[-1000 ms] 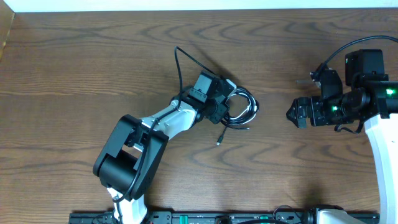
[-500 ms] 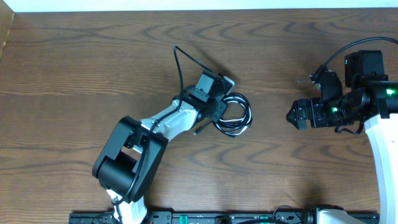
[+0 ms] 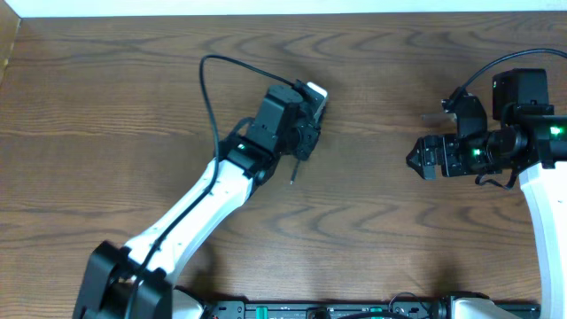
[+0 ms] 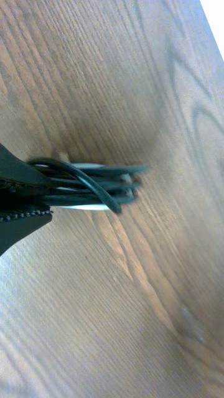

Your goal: Untangle cables

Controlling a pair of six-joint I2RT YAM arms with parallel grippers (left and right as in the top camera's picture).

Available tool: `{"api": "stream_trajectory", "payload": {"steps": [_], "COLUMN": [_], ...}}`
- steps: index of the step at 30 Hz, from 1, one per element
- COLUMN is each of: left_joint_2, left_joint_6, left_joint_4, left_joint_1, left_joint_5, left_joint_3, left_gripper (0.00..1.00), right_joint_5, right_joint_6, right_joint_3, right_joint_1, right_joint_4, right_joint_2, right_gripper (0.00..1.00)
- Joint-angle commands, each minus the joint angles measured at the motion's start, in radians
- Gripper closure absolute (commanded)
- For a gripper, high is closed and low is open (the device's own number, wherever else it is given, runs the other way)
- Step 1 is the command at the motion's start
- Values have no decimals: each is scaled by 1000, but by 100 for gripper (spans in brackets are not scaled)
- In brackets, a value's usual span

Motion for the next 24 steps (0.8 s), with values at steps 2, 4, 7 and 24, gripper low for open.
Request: {"api": "stream_trajectory", "payload": {"steps": [2,4,7,24], "left_joint_2": [-50,-62,-68,-85], "left_joint_6": [-82,-85,-157,-419], "left_joint_4": [-5,6,34,352], "left_joint_1": [2,2,2,-16], "left_joint_5": [95,148,221,458], "left_joint_3": [7,7,8,10], "left_gripper": [93,93,93,92], "right_joint_5": [-84,-100,-103,-394], "right_joint_6": [-14,-14,-14,-9], "right_joint_3": [-3,-13,-49,-354], "right_joint_1": [-3,0,12,27], "right_joint_4": [8,24,73,364], "right_joint_2": [6,6,6,6], "right_gripper": [1,1,1,12]}}
